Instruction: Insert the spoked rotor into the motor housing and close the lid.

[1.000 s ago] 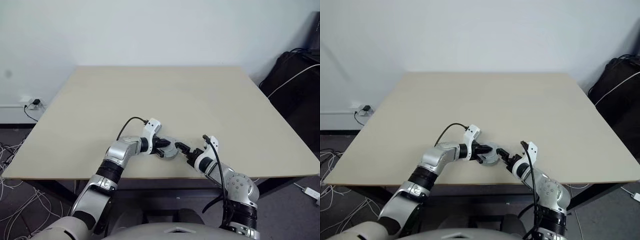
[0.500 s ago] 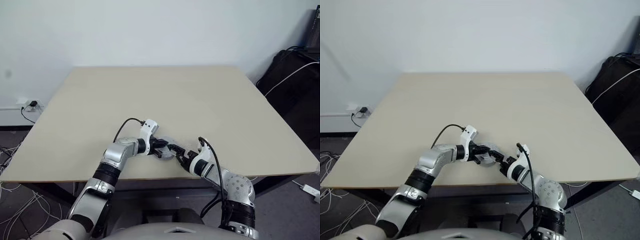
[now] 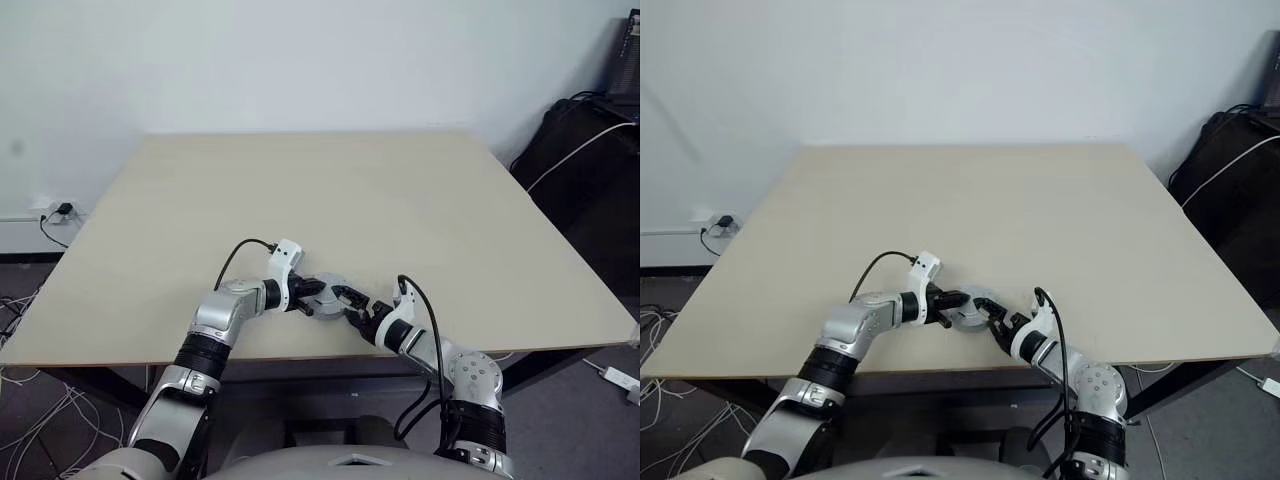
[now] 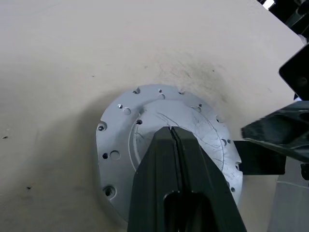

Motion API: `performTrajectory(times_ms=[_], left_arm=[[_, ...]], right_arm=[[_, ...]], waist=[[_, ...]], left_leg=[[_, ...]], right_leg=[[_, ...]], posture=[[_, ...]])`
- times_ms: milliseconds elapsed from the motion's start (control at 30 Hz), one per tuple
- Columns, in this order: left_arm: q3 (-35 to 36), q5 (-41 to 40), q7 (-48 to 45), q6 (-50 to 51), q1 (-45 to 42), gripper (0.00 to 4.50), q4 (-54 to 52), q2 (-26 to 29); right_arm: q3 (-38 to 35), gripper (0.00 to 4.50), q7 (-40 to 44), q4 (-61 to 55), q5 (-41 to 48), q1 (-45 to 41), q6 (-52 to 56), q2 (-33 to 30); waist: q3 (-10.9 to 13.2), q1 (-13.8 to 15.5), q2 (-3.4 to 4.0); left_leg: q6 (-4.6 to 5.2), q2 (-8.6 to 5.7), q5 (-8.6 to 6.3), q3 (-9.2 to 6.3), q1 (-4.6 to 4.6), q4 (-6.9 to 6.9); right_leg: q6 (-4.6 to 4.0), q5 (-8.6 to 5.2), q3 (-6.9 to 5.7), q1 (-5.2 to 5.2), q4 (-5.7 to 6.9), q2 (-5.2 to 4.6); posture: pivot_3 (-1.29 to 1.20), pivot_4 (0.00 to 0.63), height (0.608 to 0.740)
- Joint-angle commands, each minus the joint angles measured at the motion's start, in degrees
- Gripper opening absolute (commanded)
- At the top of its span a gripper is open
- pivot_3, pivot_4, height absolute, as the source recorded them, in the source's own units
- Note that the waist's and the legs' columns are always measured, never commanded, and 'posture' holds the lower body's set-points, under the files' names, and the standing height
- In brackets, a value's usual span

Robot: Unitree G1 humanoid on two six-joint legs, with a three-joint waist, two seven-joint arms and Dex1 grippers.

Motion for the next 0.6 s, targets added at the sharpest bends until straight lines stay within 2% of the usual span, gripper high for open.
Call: performTrajectory(times_ms=[33, 533, 567, 600], left_arm=[[-0.6, 1.0, 1.7, 2.5, 1.6, 0.0, 1.6, 0.9], [-0.9, 0.6, 2.0, 2.6, 1.6, 0.0, 1.6, 0.8], [-1.0, 0.6, 2.0, 2.6, 1.6, 0.0, 1.6, 0.8], [-1.0, 0.6, 2.0, 2.5, 1.5, 0.0, 1.7, 0.7]], right_arm=[[2.1, 4.48, 3.1, -1.8, 4.3, -2.0, 0.1, 3.7], [4.3, 4.48, 0.1, -0.5, -1.0, -1.1, -3.1, 3.0], [4.2, 4.09, 0.2, -0.6, -0.8, -1.1, -3.3, 3.1], [3.9, 3.93, 0.3, -0.5, -0.4, -1.1, -3.5, 3.2]], waist=[[0.0, 0.0, 0.01], [0.0, 0.2, 0.01], [0.0, 0.2, 0.01], [0.0, 0.2, 0.01]], left_leg=[[0.0, 0.0, 0.0, 0.0, 0.0, 0.0], [0.0, 0.0, 0.0, 0.03, 0.0, 0.0], [0.0, 0.0, 0.0, 0.02, 0.0, 0.0], [0.0, 0.0, 0.0, 0.03, 0.0, 0.0]], right_leg=[[0.0, 0.0, 0.0, 0.0, 0.0, 0.0], [-0.01, -0.01, 0.01, 0.02, -0.04, -0.02], [-0.01, -0.01, 0.02, 0.02, -0.04, -0.02], [-0.01, -0.01, 0.02, 0.02, -0.04, -0.02]], posture=[[0.0, 0.0, 0.74], [0.0, 0.0, 0.74], [0.0, 0.0, 0.74], [0.0, 0.0, 0.74]])
